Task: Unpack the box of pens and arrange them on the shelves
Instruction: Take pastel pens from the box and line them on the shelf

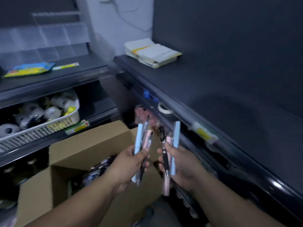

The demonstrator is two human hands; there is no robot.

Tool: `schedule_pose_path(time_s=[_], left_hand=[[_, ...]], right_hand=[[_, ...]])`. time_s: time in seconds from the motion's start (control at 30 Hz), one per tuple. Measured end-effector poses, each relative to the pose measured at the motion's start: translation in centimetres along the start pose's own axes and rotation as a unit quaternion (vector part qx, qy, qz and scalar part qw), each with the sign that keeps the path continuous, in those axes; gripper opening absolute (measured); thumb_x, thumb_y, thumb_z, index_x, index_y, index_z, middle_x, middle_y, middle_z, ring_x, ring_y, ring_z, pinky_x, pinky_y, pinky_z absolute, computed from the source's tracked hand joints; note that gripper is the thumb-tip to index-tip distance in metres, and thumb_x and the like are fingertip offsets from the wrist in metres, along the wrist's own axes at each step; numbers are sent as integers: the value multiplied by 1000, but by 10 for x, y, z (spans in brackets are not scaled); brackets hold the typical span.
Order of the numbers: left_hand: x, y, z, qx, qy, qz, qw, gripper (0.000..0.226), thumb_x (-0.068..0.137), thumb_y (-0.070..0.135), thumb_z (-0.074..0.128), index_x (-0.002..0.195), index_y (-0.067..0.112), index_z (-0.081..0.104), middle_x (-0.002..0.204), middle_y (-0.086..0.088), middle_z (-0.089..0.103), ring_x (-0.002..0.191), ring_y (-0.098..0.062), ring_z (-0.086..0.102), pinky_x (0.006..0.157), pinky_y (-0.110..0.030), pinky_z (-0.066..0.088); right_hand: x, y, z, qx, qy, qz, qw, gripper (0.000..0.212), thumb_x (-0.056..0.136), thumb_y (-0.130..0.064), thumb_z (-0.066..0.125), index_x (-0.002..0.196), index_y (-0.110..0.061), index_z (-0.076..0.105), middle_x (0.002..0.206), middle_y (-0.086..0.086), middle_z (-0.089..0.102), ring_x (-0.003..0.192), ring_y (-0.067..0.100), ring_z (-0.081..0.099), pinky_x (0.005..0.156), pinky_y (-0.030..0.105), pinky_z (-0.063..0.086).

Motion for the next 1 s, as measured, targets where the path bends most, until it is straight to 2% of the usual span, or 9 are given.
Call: schedule_pose_path(time_s=[0.13,0.23,0.37,0.53,0.63,0.7,0.83,1.0], left_hand=[[-48,-6,92,14,-72,21,997,16,94,23,57,92,8,57,64,-2,61,51,-11,54,47,-22,43],[-99,-20,176,41,-142,40,988,12,92,24,60,89,12,59,68,-1,60,54,-11,55,53,-26,45],[-183,-48,295,107,-237,42,965,18,91,29,62,90,11,63,66,-4,63,55,-15,54,55,-27,43],[-296,-87,424,168,-372,85,909,15,91,30,61,98,16,62,77,-5,67,64,-16,57,59,-31,46],[-368,-112,491,204,-461,96,858,10,91,34,60,100,28,61,85,-8,70,70,-17,60,66,-34,49],[-408,-126,526,225,-506,96,827,12,92,35,60,103,32,60,82,-8,69,68,-17,58,65,-33,48],[-467,-149,583,237,-569,89,782,17,90,32,62,107,32,59,77,-2,66,68,-15,58,64,-31,48],[-502,-167,641,245,-604,76,755,16,91,30,61,106,30,59,95,-5,71,73,-12,64,64,-29,52]], right_hand=[[-83,-12,-79,4,54,-59,997,10,96,-18,57,92,-10,57,67,4,67,52,15,58,53,28,48],[-165,-13,-157,11,116,-105,988,12,95,-21,59,88,-11,58,66,4,67,52,15,57,50,26,47],[-292,-1,-269,48,219,-151,963,15,95,-24,59,101,-10,60,72,3,69,58,17,59,54,30,48],[-447,30,-373,96,345,-215,909,10,97,-20,56,95,-10,58,70,5,66,55,16,57,52,29,46],[-533,54,-419,128,412,-240,870,12,96,-21,58,97,-9,60,72,7,66,57,18,56,53,31,47],[-577,69,-443,148,443,-253,847,13,96,-22,59,97,-10,60,75,7,66,59,19,56,52,30,48],[-638,94,-481,191,491,-268,806,15,96,-24,58,100,-9,59,77,8,68,57,17,58,54,30,48],[-678,98,-524,230,521,-293,767,14,95,-22,59,97,-8,57,76,9,64,56,17,57,50,27,49]])
Point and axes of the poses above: each hand's wrist, its own x-axis towards the middle knuckle, its own z-axis out of the palm, y = z × x, the point moved 2 cm from there along x, towards the middle knuckle
